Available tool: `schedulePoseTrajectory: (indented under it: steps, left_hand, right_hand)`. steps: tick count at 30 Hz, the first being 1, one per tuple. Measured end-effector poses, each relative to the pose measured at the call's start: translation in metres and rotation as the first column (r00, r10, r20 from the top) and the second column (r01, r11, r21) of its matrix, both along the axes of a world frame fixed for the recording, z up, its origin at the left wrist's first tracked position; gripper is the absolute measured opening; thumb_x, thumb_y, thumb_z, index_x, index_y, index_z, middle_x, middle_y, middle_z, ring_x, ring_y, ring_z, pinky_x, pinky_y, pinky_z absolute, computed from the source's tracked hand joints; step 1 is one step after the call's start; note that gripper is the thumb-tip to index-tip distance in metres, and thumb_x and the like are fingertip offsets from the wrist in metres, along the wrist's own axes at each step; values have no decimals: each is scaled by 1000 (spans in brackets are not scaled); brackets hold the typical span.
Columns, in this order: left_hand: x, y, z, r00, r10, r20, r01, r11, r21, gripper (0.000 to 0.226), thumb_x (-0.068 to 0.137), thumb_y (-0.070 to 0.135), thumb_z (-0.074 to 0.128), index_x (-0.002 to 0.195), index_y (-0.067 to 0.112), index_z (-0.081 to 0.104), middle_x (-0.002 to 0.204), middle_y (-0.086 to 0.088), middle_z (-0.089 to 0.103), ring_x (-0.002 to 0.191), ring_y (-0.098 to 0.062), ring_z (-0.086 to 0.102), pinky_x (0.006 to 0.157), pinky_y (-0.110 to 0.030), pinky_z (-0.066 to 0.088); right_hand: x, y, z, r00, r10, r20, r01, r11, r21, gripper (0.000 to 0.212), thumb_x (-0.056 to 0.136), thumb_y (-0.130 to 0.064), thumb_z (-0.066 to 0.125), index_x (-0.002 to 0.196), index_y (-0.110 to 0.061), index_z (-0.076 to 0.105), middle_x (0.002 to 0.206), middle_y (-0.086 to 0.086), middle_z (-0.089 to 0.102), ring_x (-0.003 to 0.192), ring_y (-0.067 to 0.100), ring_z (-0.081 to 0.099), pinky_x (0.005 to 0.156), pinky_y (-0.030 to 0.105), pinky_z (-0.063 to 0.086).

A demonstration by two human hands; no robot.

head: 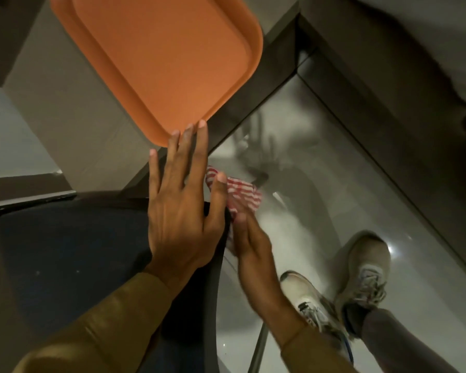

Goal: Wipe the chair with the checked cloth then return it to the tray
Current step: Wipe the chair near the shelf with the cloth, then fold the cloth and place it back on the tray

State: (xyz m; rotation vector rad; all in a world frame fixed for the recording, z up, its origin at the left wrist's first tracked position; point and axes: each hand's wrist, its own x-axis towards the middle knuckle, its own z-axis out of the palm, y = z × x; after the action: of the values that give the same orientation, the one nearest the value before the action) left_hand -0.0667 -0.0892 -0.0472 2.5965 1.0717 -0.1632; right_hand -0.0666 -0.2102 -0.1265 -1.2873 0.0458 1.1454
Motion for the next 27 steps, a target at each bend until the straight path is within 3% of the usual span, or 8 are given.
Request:
schedulePoseTrajectory:
  steps: [3, 6, 9, 13, 17, 20, 25, 27]
  left_hand:
    - [0, 1, -1, 1000, -7, -3, 7, 1000, 8, 67, 110, 41, 29, 172, 17, 26, 181, 3, 26, 171, -17, 13, 140, -55, 5]
    - [-1, 5, -4, 1000, -2, 10, 2, 1000, 19, 67, 110, 43, 28, 172, 18, 26, 181, 2, 26, 171, -17, 13, 140, -54, 5]
    - [-2, 4, -6, 1000, 2, 18, -2, 1000, 14, 68, 109, 45, 28, 172, 21, 26, 181, 3, 25, 171, -16, 12, 141, -52, 3]
    - [-4, 3, -7, 1000, 0, 18, 0, 1000, 7, 68, 109, 47, 27, 172, 21, 26, 181, 1, 25, 171, -16, 12, 141, -47, 1]
    - [-3, 3, -2, 998, -37, -54, 37, 999, -4, 71, 106, 47, 27, 173, 22, 24, 181, -3, 24, 171, -21, 15, 141, -51, 8]
    - [-3, 7, -1, 997, -35, -67, 35, 999, -6, 72, 106, 51, 24, 173, 24, 20, 182, -3, 23, 170, -21, 17, 140, -50, 11]
    - [-4, 8, 5, 997, -3, -83, -8, 990, -137, 80, 104, 61, 20, 175, 25, 8, 184, 0, 12, 171, -16, 9, 141, -44, 7]
    - [3, 10, 13, 981, 192, 16, -176, 930, -322, 74, 111, 58, 34, 174, 30, 8, 184, 6, 11, 171, -13, 9, 141, -40, 6]
  right_hand:
    - [-6, 6, -3, 994, -70, 83, 68, 997, 32, 41, 118, -26, 39, 150, -43, 57, 157, -18, 60, 152, 4, 52, 126, 29, 43]
    - [-1, 12, -46, 988, -71, 138, 71, 997, 8, 45, 117, -8, 34, 156, -18, 54, 163, -4, 56, 157, 13, 47, 133, 42, 35]
    - [10, 14, -80, 996, -22, 90, 26, 998, -52, 47, 119, -15, 26, 158, -11, 52, 165, 0, 54, 157, 15, 46, 132, 51, 36]
    - [23, 19, -80, 996, -39, -75, 26, 986, -164, 45, 118, -30, 34, 152, -17, 60, 156, 1, 62, 148, 19, 56, 123, 55, 48]
    - [29, 4, -39, 988, 116, 98, -100, 982, -158, 37, 116, -30, 46, 141, -20, 72, 140, -5, 75, 134, 4, 67, 115, 30, 53]
    - [41, -4, -9, 947, 247, 207, -231, 968, -97, 36, 116, -26, 47, 140, -18, 72, 140, -3, 76, 136, 10, 68, 117, 33, 53]
    - [76, -6, 31, 980, 192, -49, -195, 978, -72, 35, 115, -21, 46, 137, -11, 72, 135, 10, 79, 128, 29, 75, 115, 45, 57]
    - [92, -6, 47, 985, 65, -158, -87, 987, -134, 37, 115, -18, 45, 131, -1, 73, 137, 18, 76, 122, 29, 78, 114, 43, 58]
